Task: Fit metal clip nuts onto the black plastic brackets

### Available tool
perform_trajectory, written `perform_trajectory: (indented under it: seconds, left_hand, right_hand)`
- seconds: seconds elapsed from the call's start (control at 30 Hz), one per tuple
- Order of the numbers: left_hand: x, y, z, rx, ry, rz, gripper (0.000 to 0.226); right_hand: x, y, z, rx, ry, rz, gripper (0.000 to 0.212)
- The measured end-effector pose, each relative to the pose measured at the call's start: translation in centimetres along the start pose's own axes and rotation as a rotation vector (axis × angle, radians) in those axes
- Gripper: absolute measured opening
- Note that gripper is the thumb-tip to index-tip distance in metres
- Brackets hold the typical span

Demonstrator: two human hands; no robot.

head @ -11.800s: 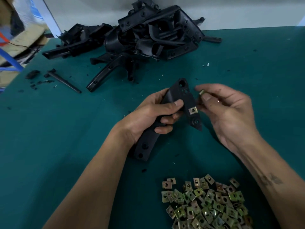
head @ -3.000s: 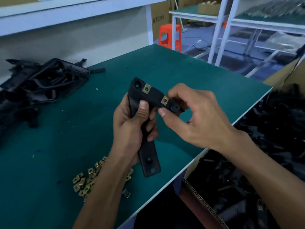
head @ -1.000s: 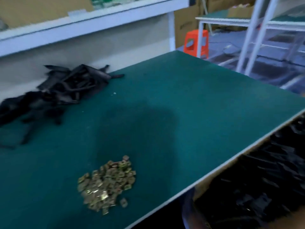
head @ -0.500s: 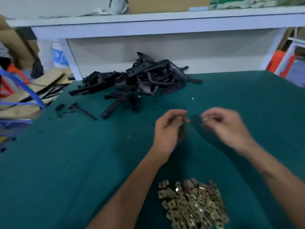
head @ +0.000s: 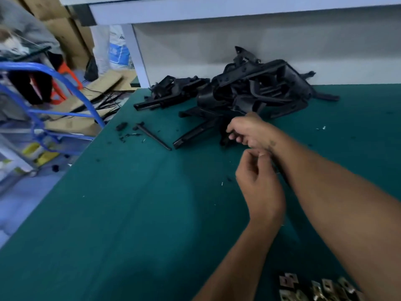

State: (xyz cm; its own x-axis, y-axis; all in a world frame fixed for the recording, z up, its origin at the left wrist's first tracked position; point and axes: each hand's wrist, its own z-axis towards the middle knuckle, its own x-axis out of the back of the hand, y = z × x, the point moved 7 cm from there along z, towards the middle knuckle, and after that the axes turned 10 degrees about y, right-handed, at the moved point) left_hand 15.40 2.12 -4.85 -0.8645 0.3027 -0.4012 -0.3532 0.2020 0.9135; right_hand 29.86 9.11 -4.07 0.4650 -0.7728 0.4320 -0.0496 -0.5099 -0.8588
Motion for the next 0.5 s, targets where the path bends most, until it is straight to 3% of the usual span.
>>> perform_trajectory:
  seconds: [0.1, 0.17, 0.27, 0.33, 0.4, 0.5]
  left_hand:
    - [0.1, 1.3, -0.6, -0.165, -0.013, 0.103, 0.017]
    - [0.1, 3.1, -0.6, -0.421, -0.021, 0.358, 0.011]
    - [-0.6, 3.9, -1.3, -0.913, -0.019, 0.994, 0.063]
    - [-0.8, 4.0, -1.5, -0.977, -0.01, 1.22, 0.084]
    - [-0.8, 4.2, -2.1, -1.057, -0.027, 1.225, 0.082]
    - [-1.2, 5.1, -3.1, -1.134, -0.129, 1.038, 0.077]
  right_hand:
    - [0.1, 0.3, -0.7, -0.07, -0.103, 0.041, 0.014]
    - [1.9, 0.1, -1.3, -0.078, -0.057, 0.159, 0.015]
    - [6.3, -0.2, -3.1, 0.003, 0.076, 0.183, 0.016]
    - [8.4, 0.7, -4.9, -0.02, 0.04, 0.141, 0.021]
    - [9.9, 2.8, -6.9, -0.141, -0.072, 0.105, 0.023]
    - [12.8, 5.4, -9.6, -0.301, -0.19, 0.166, 0.019]
